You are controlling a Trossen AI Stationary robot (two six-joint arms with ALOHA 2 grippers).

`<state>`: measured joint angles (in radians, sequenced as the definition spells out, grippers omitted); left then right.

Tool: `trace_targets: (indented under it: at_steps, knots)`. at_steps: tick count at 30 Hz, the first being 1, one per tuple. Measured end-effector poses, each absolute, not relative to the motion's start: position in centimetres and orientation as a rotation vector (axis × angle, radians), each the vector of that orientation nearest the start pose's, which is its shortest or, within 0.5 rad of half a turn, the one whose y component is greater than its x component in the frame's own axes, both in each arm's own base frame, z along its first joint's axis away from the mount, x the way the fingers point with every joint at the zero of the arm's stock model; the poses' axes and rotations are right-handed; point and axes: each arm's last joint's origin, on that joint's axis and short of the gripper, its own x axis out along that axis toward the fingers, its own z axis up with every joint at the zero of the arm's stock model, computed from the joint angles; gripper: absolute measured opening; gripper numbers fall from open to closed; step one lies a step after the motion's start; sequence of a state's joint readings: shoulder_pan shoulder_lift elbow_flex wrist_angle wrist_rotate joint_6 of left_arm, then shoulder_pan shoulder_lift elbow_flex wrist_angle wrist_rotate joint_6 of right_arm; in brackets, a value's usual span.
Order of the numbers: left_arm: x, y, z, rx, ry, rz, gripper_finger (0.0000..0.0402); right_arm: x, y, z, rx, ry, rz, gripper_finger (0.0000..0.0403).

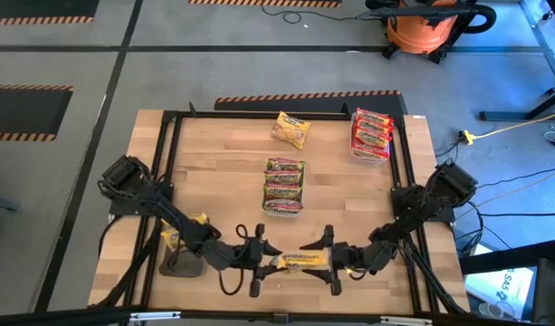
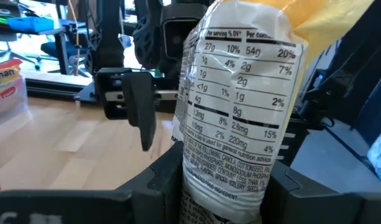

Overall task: Sort Maruchan noodles
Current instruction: Put the yellow noodle pack into the black bin

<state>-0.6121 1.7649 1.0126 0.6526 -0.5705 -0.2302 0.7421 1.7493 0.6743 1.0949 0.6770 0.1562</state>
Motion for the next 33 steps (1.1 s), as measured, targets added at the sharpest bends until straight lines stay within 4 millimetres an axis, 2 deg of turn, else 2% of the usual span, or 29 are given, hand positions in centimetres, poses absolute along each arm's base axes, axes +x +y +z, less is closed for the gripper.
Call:
trace_targets:
  at_steps: [4,10,12,14,20,25,33]
  knots:
    - [32.2,-20.7,23.1,-0.181,0.076,-0.036,0.0130,25.5,20.6,18.3,0.199,-0.044,0.107,0.0266]
    - [32.7,-20.0,23.5,-0.193,0.042,-0.021,0.0130,27.3,20.3,19.6,0.192,-0.068,0.165,0.0265]
    - [32.7,-20.0,23.5,-0.190,0.034,-0.021,0.0130,27.6,20.3,19.8,0.172,-0.068,0.163,0.0254]
    - [32.7,-20.0,23.6,-0.185,0.034,-0.022,0.0130,27.6,20.4,19.9,0.147,-0.068,0.163,0.0227]
    - [32.7,-20.0,23.5,-0.185,0.035,-0.021,0.0138,27.6,20.4,19.6,0.122,-0.042,0.142,0.0100]
    - [32.3,-20.2,23.4,-0.156,0.080,-0.029,0.0169,27.6,20.4,19.3,0.093,-0.023,0.134,0.0098]
    - [29.7,-19.3,26.0,-0.189,0.213,-0.023,0.0236,27.6,20.3,18.1,0.119,0.095,0.113,0.0098]
